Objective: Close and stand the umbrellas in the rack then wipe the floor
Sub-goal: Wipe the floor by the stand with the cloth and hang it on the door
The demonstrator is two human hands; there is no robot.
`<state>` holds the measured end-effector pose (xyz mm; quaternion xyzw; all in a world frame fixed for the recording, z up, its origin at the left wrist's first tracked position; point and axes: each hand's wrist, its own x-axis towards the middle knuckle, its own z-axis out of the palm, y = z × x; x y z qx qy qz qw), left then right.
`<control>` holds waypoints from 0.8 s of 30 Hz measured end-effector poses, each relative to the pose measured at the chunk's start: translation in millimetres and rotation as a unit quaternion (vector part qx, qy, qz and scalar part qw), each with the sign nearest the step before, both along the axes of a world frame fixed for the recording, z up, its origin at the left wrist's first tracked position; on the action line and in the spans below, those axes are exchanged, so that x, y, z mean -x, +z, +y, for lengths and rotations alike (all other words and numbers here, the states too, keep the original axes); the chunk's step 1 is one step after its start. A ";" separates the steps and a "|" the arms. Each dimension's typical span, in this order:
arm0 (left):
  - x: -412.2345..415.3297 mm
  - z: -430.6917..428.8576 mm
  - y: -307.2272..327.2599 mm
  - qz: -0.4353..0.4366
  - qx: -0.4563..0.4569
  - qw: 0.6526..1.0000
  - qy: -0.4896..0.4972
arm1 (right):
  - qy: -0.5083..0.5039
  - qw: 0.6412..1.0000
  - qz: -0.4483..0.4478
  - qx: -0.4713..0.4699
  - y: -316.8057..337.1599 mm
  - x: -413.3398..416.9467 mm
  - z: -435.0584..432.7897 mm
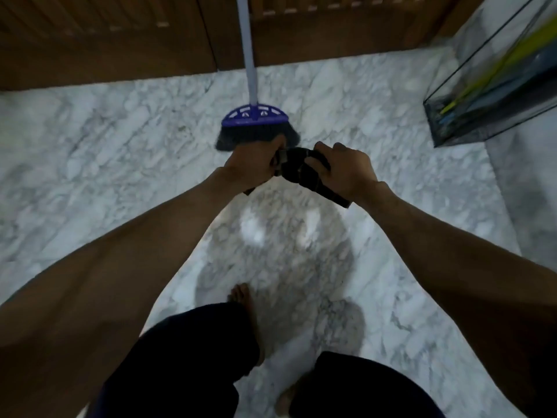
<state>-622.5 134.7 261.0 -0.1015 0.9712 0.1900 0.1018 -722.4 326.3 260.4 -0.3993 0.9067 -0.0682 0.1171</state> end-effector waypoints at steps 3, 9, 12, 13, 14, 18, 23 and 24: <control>0.2 -25.9 115.0 0.025 -0.006 0.999 0.019 | 0.026 0.999 -0.019 -0.013 110.0 18.9 -33.1; 10.1 -76.0 352.8 0.085 0.090 0.992 0.003 | 0.024 0.998 0.037 0.042 340.2 44.8 -107.3; 4.0 -112.9 450.1 0.123 0.209 0.970 -0.006 | 0.041 0.994 0.079 0.058 447.5 45.8 -142.4; 2.3 -125.8 482.8 0.118 0.244 0.963 -0.007 | 0.047 0.992 0.100 0.067 480.6 44.6 -154.2; -0.5 -137.5 519.3 0.106 0.274 0.956 -0.012 | 0.056 0.987 0.122 0.085 513.6 41.6 -166.1; -24.1 -178.9 636.4 0.124 0.375 0.918 0.034 | 0.083 0.966 0.206 0.135 621.0 18.5 -220.3; -59.3 -223.8 727.9 0.177 0.403 0.892 0.100 | 0.114 0.947 0.256 0.156 724.9 -8.1 -270.6; -65.9 -231.1 741.1 0.179 0.403 0.892 0.103 | 0.122 0.945 0.260 0.157 739.1 -13.1 -278.9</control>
